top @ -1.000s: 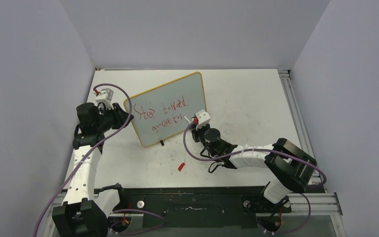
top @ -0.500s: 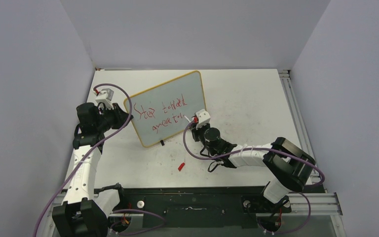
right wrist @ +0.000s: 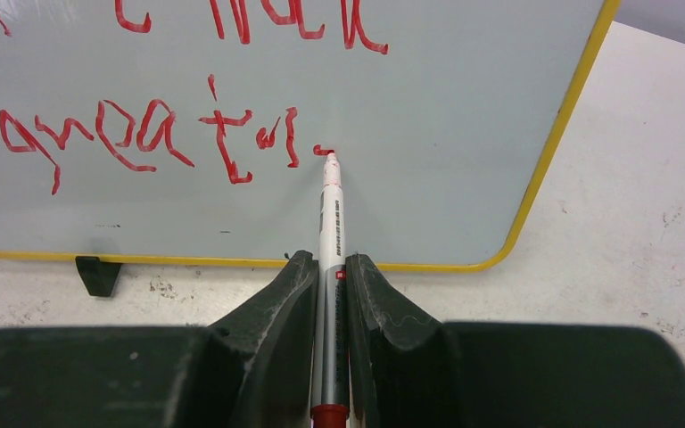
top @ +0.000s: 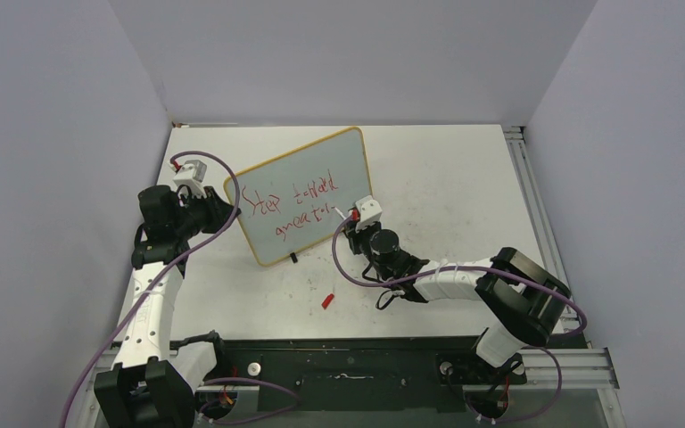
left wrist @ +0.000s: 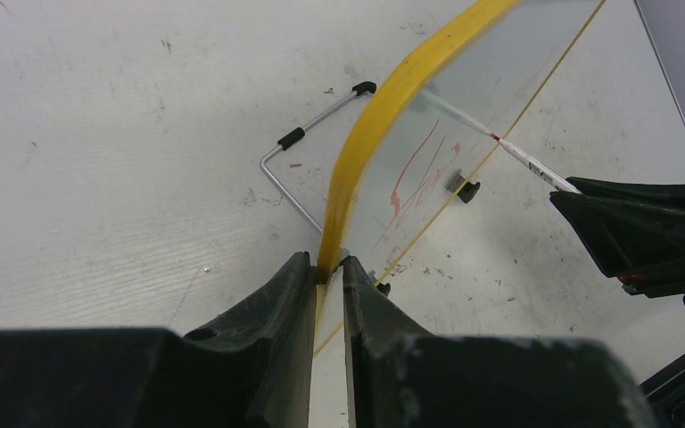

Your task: Write a sentence on the whiteboard

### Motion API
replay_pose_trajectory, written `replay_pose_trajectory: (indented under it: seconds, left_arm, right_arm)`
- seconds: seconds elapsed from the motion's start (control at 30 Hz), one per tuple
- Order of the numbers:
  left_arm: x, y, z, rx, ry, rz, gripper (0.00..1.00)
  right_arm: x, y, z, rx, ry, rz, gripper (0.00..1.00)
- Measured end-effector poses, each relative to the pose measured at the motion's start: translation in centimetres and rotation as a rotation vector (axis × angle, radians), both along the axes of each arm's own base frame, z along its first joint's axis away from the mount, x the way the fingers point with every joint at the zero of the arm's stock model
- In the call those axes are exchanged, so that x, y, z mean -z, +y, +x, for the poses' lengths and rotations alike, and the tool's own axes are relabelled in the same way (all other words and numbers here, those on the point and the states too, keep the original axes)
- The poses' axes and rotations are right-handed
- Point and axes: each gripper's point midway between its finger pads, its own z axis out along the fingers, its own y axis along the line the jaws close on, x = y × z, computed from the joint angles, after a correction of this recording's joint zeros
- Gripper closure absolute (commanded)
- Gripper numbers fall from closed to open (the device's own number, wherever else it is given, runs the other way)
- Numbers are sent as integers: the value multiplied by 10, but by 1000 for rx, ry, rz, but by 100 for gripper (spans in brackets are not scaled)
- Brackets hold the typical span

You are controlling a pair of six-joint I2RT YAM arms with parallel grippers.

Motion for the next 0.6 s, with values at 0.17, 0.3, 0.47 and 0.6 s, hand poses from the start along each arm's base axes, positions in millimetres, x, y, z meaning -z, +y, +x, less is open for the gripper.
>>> replay_pose_trajectory:
  seconds: [0.17, 0.3, 0.47, 0.6]
  left_arm:
    - [0, 0, 0, 5, -2, 1, 100]
    - [0, -1, 0, 10, -4, 3, 100]
    - [0, -1, -1, 13, -5, 4, 100]
    - [0, -2, -1, 16, -6, 3, 100]
  right_arm:
    - [-1, -1, 2, 5, -1, 1, 95]
    - [-3, -1, 3, 9, -6, 6, 95]
    - [-7, 1, 5, 8, -12, 10, 95]
    - [-9, 2, 5, 7, -16, 15, 95]
